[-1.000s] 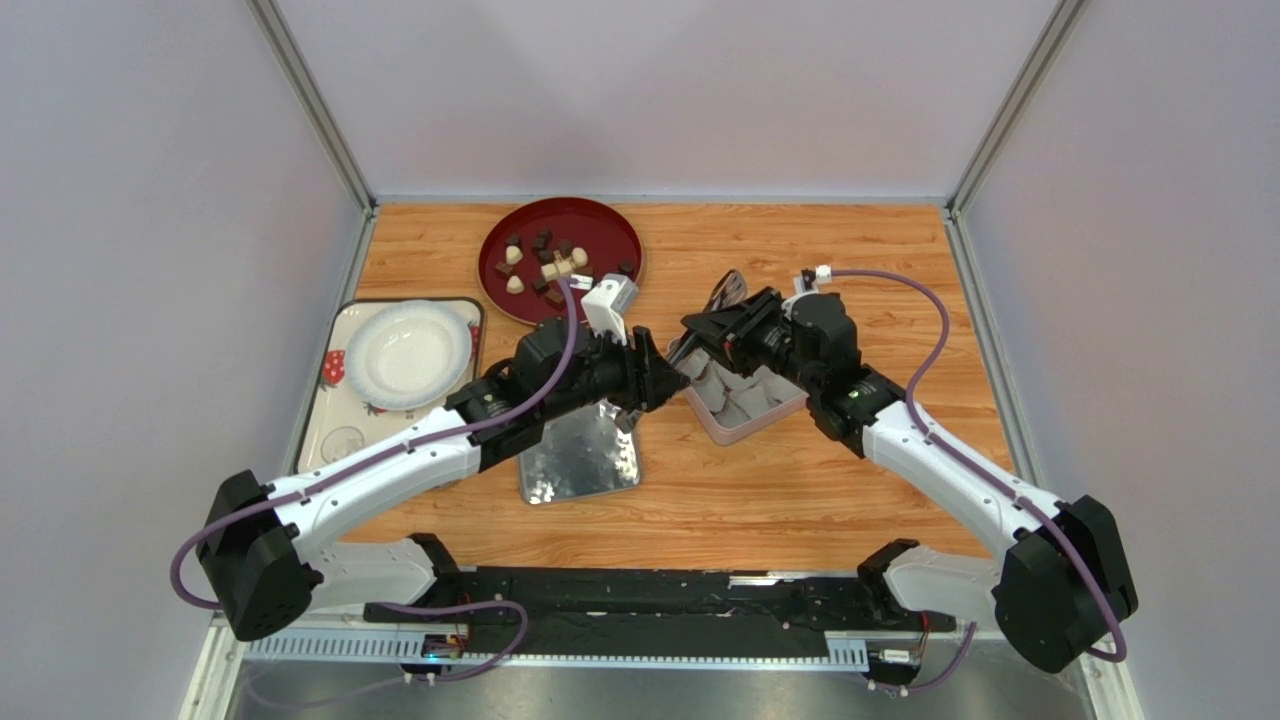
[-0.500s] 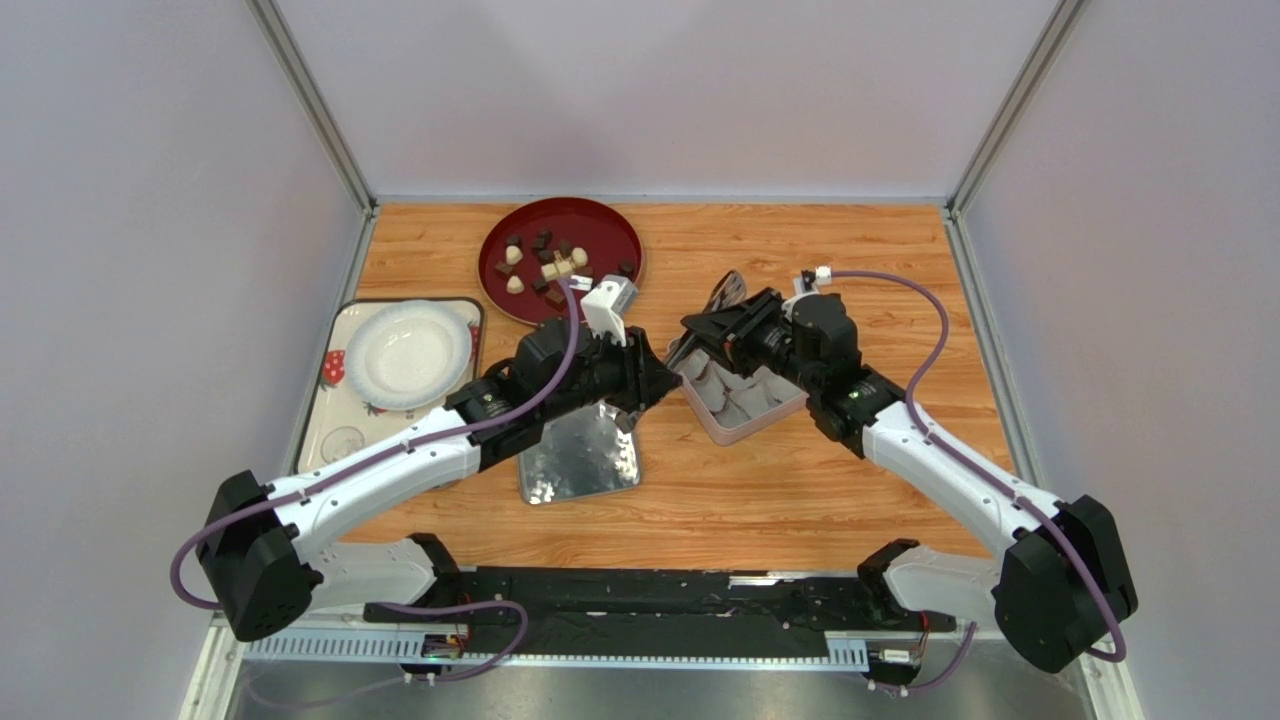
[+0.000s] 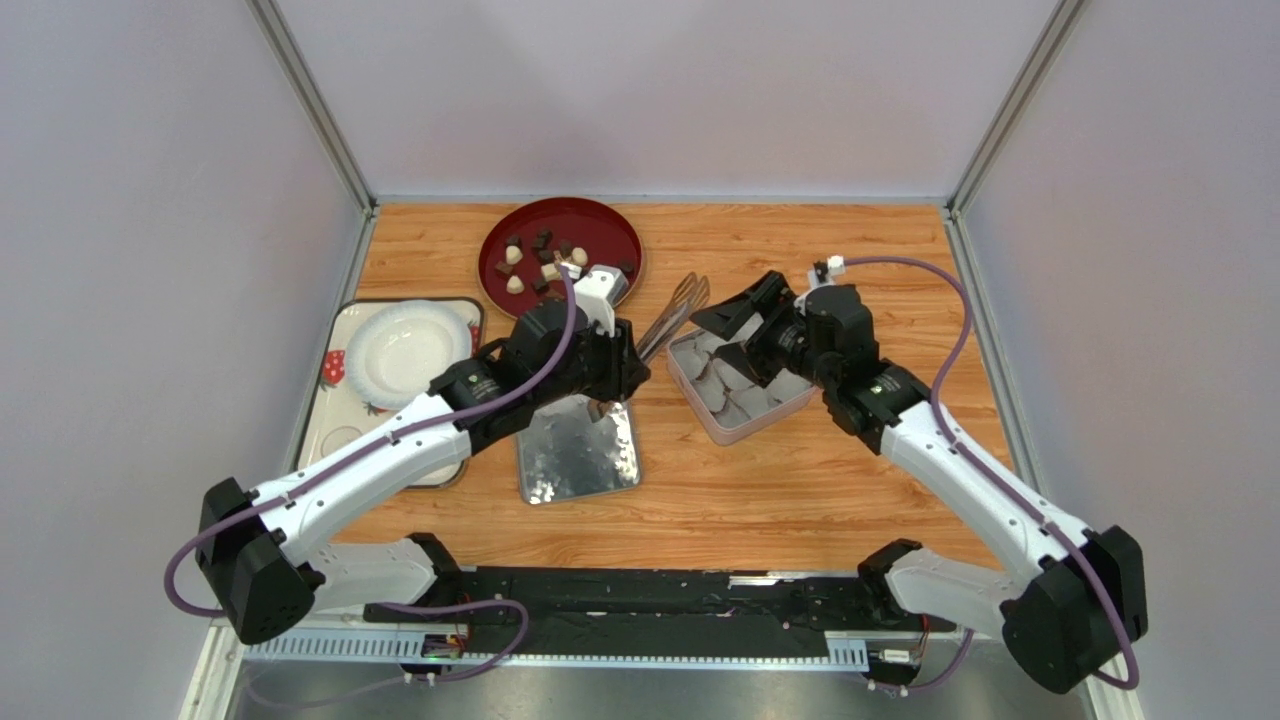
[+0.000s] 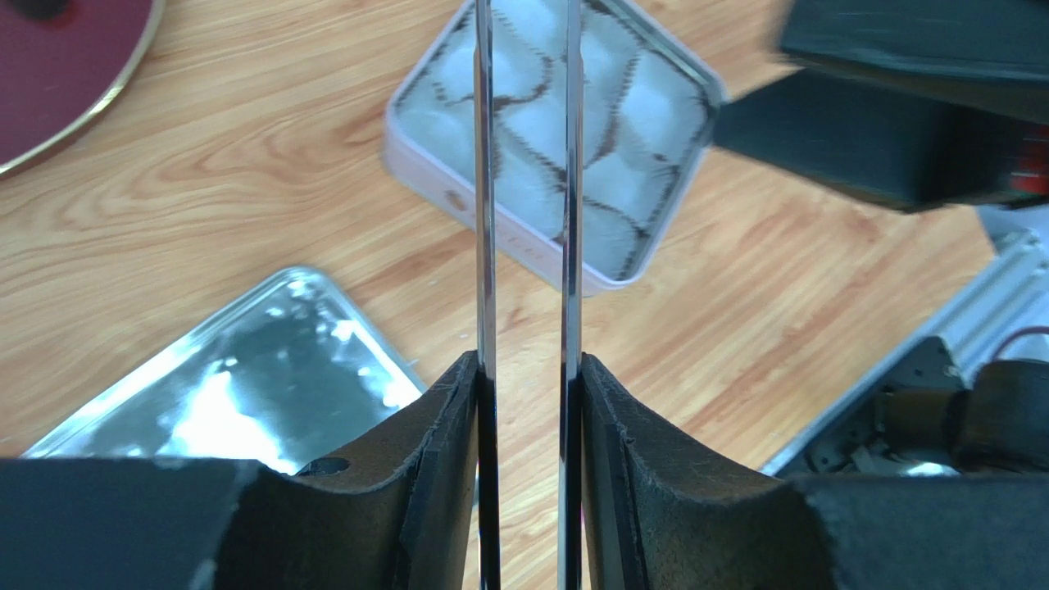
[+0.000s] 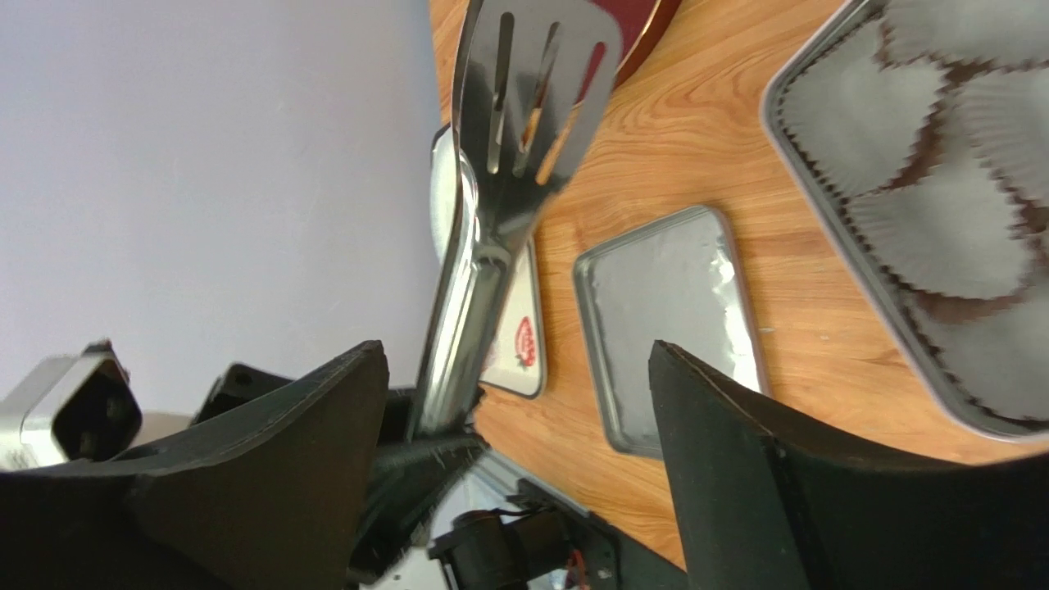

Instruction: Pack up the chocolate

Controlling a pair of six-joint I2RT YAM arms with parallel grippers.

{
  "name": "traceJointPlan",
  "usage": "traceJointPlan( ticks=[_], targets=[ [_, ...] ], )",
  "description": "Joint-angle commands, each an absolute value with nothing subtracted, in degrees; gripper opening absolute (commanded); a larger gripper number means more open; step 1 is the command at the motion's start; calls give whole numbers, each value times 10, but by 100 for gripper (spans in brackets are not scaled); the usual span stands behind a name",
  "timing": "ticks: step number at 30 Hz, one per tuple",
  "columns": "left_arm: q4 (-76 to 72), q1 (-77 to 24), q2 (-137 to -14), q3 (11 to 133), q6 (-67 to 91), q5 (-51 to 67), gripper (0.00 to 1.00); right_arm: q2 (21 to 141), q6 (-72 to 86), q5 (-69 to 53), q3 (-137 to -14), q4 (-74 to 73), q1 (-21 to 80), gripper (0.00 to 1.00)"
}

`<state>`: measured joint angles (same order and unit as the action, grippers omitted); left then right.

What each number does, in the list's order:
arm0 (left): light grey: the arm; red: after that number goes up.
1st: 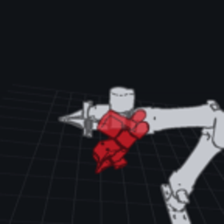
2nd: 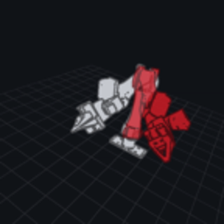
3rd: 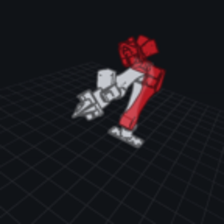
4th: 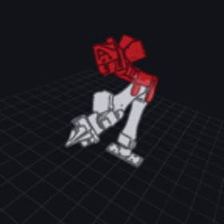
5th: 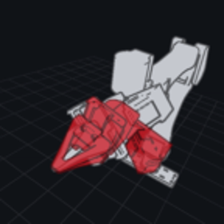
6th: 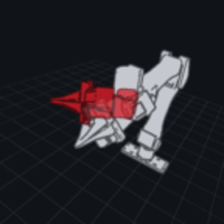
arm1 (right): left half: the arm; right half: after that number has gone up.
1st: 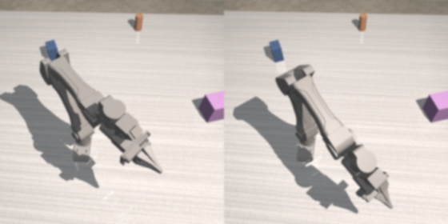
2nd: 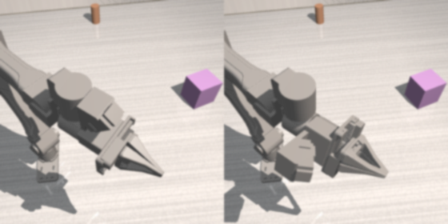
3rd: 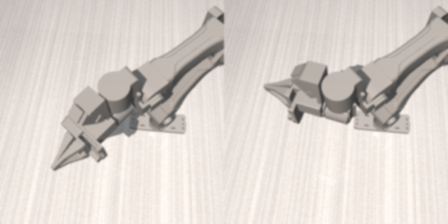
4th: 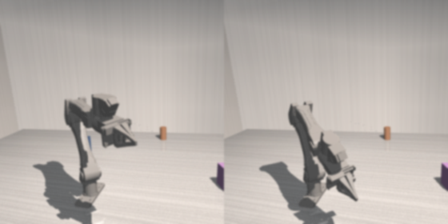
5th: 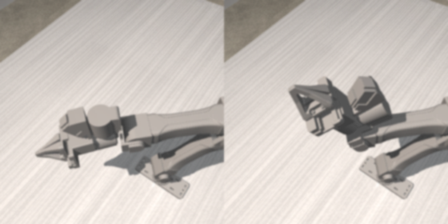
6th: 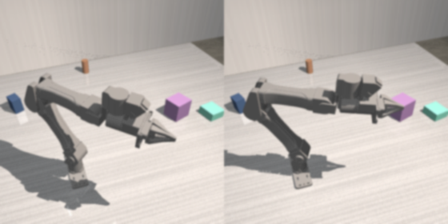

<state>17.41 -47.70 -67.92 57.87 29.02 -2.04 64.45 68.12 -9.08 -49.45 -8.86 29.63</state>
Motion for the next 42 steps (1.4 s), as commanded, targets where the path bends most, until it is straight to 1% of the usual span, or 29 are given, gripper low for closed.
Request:
traceJointPlan(
  ticks=[1,3,4,9,10,15,18,24,32,37,42],
  targets=[
    [249,-447,-659,622,246,-49,42,578,567,-42,-528,-188,274,83],
    [270,-432,-658,630,230,-56,42,549,501,-19,-548,-248,265,83],
    [286,-425,-658,638,225,-59,42,541,480,19,-556,-270,258,84],
    [334,-370,-669,662,195,-49,42,497,359,120,-591,-386,238,86],
    [353,-362,-673,674,191,-48,42,484,326,156,-598,-400,238,86],
    [409,-310,-715,716,160,-47,42,450,261,267,-606,-455,238,87],
    [451,-283,-752,758,155,-45,42,431,232,308,-590,-455,238,87],
    [504,-256,-830,824,165,-52,42,421,200,356,-553,-442,238,89],
    [549,-226,-898,881,178,-66,42,390,210,373,-506,-419,236,96],
    [573,-217,-932,906,192,-72,43,362,210,383,-494,-412,238,97],
    [567,-203,-955,910,203,-69,45,354,207,374,-489,-405,237,97]
  ],
)
